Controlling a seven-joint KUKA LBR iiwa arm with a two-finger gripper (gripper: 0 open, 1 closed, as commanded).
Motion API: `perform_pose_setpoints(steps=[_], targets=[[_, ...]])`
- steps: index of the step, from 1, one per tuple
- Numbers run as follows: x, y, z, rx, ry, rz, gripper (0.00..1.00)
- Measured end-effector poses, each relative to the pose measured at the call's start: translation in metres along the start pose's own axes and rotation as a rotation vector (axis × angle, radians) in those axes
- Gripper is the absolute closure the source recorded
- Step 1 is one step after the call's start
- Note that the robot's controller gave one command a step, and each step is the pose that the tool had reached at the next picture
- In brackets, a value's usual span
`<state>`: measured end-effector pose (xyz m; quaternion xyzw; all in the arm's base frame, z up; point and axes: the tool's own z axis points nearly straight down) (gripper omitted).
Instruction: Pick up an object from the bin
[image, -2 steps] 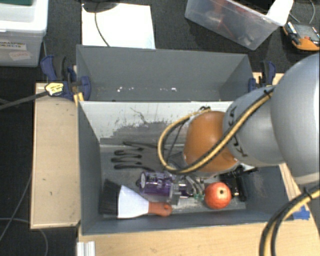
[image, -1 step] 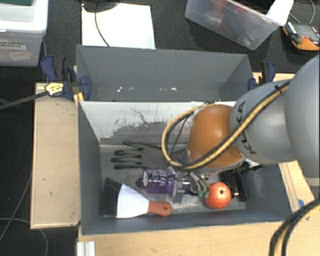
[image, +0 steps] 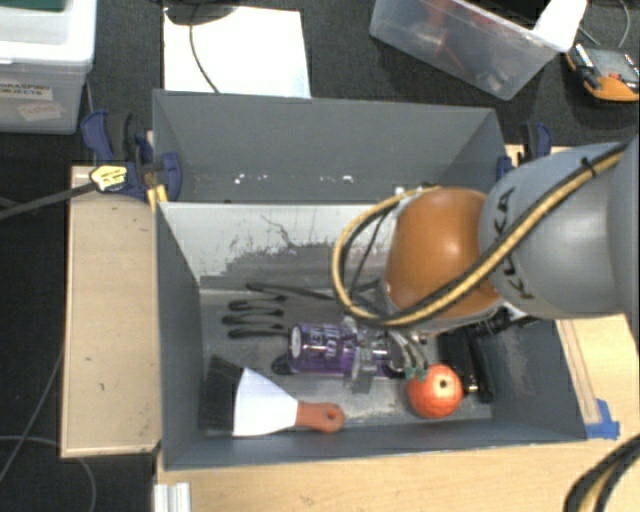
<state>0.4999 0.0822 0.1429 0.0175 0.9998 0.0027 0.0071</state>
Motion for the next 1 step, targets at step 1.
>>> perform_pose_setpoints(steps=[1], targets=[[-0.0001, -0.0002, -0.0137, 0.0, 0.001, 0.003, 1.0]])
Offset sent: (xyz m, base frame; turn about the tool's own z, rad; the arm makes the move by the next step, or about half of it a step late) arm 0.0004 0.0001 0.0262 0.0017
